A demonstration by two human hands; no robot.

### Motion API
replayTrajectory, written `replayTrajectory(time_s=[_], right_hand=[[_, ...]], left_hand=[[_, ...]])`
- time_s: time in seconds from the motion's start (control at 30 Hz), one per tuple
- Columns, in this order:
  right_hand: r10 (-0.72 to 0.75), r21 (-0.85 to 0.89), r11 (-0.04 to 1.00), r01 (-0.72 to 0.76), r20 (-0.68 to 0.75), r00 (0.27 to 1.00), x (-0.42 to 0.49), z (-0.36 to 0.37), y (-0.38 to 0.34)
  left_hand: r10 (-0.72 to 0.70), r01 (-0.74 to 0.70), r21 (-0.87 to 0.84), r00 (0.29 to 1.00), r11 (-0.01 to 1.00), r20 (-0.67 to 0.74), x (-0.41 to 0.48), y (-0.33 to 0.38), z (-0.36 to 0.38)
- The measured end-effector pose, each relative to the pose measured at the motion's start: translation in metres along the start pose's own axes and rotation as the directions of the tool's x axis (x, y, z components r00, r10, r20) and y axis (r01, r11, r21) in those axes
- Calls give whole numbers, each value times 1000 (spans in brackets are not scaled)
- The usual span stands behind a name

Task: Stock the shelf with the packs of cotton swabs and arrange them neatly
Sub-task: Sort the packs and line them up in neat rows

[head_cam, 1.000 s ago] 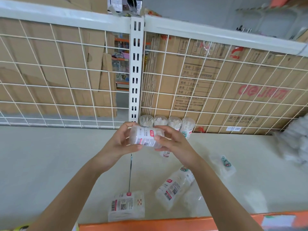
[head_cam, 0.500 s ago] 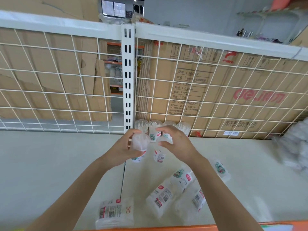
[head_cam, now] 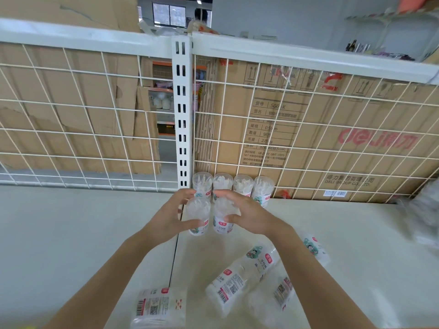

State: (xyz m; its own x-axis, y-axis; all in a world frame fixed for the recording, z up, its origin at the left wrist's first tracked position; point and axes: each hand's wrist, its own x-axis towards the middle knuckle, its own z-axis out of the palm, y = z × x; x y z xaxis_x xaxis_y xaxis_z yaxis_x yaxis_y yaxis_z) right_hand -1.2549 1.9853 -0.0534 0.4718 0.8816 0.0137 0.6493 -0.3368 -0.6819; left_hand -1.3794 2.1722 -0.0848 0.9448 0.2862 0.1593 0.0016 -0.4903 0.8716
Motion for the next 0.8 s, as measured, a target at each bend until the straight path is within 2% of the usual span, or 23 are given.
replayTrajectory(time_s=[0.1,0.2,0.33,0.47,0.63,0.8], right_hand=[[5,29,1000,-2,-77,997,-1,-3,-1],[15,-43,999,-24,-208,978,-2,-3,-2],[0,-43,999,-6,-142,990,-1,-4,-2],[15,13,1000,-14,-72,997,0,-7,-4],[24,-2,1000,-25,-168,986,3,-5,-4],[25,5,1000,-24,-155,988,5,-8,-5]], left_hand=[[95,-98,113,995,989,26,3,7,-9],[142,-160,218,985,963,98,8,10,-15],[162,-196,263,976,945,144,14,8,-14],[190,-213,259,976,942,110,15,7,-11],[211,-231,261,972,937,102,15,7,-10],[218,-235,241,971,942,95,17,5,-11]])
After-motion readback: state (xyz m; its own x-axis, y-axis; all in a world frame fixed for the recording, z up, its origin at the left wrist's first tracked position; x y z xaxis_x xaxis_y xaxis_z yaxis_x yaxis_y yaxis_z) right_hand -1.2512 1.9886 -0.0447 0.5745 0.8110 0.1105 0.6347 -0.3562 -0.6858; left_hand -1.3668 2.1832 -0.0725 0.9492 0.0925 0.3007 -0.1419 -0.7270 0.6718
